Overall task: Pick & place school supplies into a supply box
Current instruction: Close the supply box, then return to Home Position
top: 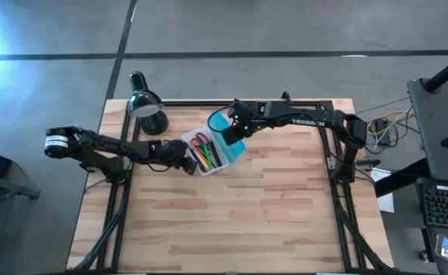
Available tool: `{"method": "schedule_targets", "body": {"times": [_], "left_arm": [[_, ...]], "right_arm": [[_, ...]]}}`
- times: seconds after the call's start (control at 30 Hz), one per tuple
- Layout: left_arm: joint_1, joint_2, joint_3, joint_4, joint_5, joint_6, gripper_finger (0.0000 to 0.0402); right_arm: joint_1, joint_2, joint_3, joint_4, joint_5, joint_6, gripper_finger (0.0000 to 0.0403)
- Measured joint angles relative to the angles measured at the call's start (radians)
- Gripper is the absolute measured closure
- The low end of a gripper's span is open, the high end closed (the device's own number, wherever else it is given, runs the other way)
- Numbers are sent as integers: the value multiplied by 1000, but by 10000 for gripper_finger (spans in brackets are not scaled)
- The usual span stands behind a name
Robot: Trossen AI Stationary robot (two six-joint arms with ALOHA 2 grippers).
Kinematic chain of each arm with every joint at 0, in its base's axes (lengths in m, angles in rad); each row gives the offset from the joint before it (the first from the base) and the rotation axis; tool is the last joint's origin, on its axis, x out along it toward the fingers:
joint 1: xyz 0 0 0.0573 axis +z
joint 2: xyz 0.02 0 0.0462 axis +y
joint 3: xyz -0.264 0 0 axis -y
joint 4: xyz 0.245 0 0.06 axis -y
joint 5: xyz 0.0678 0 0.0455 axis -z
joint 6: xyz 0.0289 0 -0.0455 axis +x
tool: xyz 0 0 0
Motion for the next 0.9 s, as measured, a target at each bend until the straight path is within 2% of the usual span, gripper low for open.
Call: {"method": "schedule_targets", "body": {"times": [0.27, 0.43, 0.63, 0.77, 0.9], "left_arm": [[3, 0, 1, 21, -41, 3, 314], [3, 2, 1, 18, -38, 3, 314], [3, 2, 1, 10, -32, 2, 314], [2, 2, 1, 3, -23, -10, 314], [1, 0, 1, 3, -17, -10, 314]], "right_arm": [[65, 24, 40, 133, -89, 54, 342], [91, 44, 37, 186, -60, 58, 326], [121, 159, 32, 226, -44, 50, 322], [122, 156, 57, 238, 7, 25, 325], [133, 67, 66, 219, 141, -35, 330]]}}
